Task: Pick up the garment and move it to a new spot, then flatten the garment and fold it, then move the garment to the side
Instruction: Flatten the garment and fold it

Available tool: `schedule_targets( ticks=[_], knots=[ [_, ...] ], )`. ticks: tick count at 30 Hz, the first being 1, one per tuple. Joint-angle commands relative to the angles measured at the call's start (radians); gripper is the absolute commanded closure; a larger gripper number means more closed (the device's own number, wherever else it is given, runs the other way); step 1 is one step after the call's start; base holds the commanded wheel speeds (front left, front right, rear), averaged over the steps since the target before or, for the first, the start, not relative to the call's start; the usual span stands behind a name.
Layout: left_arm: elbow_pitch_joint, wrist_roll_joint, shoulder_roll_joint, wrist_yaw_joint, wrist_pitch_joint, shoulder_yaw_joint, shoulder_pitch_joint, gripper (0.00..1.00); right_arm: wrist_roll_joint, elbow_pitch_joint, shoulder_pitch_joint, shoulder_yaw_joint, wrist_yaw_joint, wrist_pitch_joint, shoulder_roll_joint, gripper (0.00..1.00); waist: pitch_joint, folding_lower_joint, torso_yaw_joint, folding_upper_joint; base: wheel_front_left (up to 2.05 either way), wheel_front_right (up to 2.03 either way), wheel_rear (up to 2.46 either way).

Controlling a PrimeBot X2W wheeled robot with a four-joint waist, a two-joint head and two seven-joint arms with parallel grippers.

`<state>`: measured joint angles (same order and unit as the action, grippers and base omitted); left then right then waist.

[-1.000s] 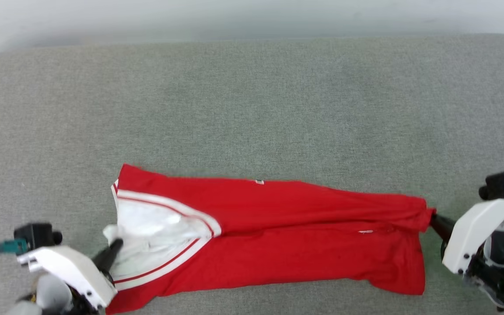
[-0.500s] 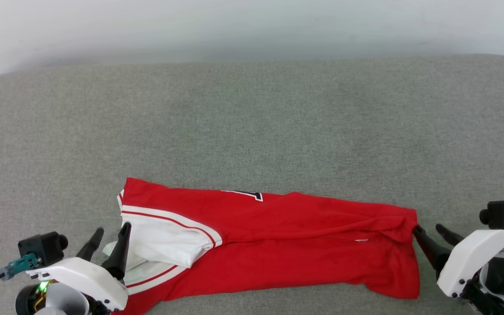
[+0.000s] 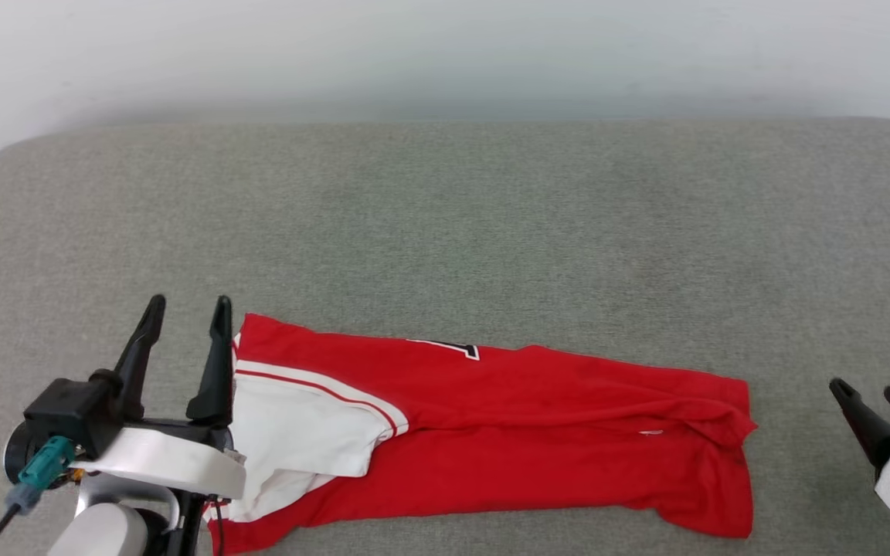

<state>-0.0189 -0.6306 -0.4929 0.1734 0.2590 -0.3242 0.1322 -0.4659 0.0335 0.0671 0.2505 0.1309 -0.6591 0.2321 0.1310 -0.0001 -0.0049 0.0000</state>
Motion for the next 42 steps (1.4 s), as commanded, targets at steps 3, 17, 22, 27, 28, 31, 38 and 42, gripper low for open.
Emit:
schedule_targets(
  ticks=[3,17,22,27,28,31,38,42],
  knots=[
    [-0.051,0.064,0.017,0.021,0.007,0.014,-0.008,0.00,0.011,0.007,-0.019,0.022,0.000,-0.050,-0.009,0.00,0.011,0.0001,0.027,0.0000,0.00,0.00,0.00],
    [-0.136,0.173,0.068,-0.007,0.008,0.045,-0.057,0.00,-0.026,-0.169,-0.030,-0.044,0.000,-0.159,-0.098,0.00,0.056,0.0001,0.137,0.0000,0.00,0.00,0.00],
    [-0.126,0.179,0.067,-0.013,0.008,0.044,-0.063,0.00,-0.045,-0.207,-0.025,-0.080,0.000,-0.165,-0.102,1.00,0.064,0.0001,0.140,0.0000,0.00,0.00,0.00],
    [-0.108,0.184,0.066,-0.012,0.008,0.039,-0.067,0.00,-0.049,-0.191,0.006,-0.110,0.000,-0.135,-0.073,1.00,0.047,0.0001,0.124,0.0000,0.00,0.00,0.00],
    [-0.106,0.184,0.066,-0.011,0.007,0.037,-0.069,0.00,-0.045,-0.179,0.010,-0.112,0.000,-0.129,-0.071,1.00,0.041,0.0001,0.120,0.0000,0.00,0.00,0.00],
    [-0.099,0.186,0.062,-0.004,0.002,0.036,-0.080,0.00,-0.032,-0.146,0.022,-0.116,0.000,-0.113,-0.051,1.00,0.021,0.0001,0.104,0.0000,0.00,0.00,0.00],
    [-0.105,0.186,0.052,0.004,-0.006,0.037,-0.092,0.00,-0.019,-0.128,0.039,-0.086,-0.001,-0.110,-0.016,1.00,-0.014,0.0001,0.063,0.0000,0.00,0.00,0.00],
    [-0.115,0.188,0.049,0.008,-0.010,0.034,-0.100,0.00,-0.001,-0.119,0.046,-0.017,-0.001,-0.130,-0.004,1.00,-0.026,0.0001,0.035,0.0000,0.00,0.00,0.00]
  ],
)
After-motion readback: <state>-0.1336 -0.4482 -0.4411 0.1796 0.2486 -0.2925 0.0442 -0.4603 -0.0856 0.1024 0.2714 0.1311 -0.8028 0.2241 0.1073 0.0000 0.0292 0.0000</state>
